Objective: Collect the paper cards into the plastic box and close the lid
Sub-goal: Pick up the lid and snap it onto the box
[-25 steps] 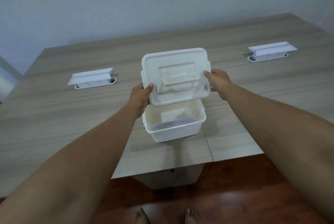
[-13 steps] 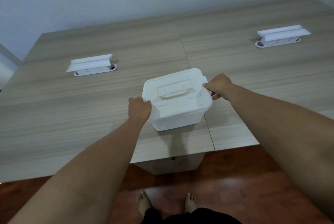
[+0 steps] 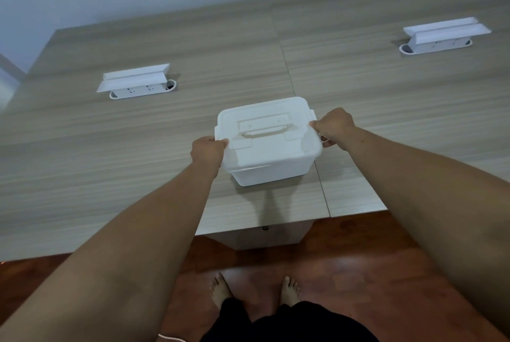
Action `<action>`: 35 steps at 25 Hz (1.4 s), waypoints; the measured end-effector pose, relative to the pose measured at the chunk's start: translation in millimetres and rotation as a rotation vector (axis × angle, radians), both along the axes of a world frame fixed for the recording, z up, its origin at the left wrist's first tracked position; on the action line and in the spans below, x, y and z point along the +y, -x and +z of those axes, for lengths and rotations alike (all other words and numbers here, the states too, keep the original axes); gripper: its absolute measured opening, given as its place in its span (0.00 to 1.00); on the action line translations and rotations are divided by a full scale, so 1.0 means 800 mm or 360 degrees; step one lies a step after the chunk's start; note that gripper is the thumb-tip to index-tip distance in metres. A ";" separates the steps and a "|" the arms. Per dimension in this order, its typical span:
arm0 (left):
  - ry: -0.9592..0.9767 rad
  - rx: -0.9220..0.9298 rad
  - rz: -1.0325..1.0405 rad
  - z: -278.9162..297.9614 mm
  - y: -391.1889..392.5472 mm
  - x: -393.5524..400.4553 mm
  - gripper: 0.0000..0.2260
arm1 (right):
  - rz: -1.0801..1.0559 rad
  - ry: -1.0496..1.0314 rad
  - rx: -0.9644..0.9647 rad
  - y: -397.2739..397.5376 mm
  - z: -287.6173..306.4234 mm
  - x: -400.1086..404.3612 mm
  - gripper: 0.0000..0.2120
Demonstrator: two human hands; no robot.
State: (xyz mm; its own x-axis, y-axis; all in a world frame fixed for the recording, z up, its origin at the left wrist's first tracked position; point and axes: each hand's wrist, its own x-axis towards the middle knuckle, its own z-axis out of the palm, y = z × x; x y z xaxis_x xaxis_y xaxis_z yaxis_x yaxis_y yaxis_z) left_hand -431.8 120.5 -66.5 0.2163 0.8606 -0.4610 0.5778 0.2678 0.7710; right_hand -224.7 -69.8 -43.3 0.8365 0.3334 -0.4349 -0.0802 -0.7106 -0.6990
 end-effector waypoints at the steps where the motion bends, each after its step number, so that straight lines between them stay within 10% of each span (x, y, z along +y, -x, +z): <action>1: 0.0062 -0.0025 0.0012 0.000 0.000 0.002 0.05 | 0.0000 0.0004 -0.0012 0.001 0.000 0.001 0.12; 10: 0.0093 0.0050 -0.0045 0.004 0.000 0.008 0.13 | -0.0114 -0.0144 0.0278 0.003 -0.010 0.001 0.08; 18: 0.0790 -0.0216 0.0096 0.005 0.009 0.020 0.05 | -0.0229 -0.0297 0.0795 0.006 -0.017 0.003 0.04; 29: -0.0377 0.0443 -0.0197 -0.003 -0.018 -0.007 0.12 | 0.0134 0.0351 -0.0233 0.007 -0.002 0.036 0.09; 35: -0.0134 0.0319 -0.0471 0.009 -0.003 0.014 0.20 | 0.0204 0.0183 0.0049 0.018 0.003 0.026 0.07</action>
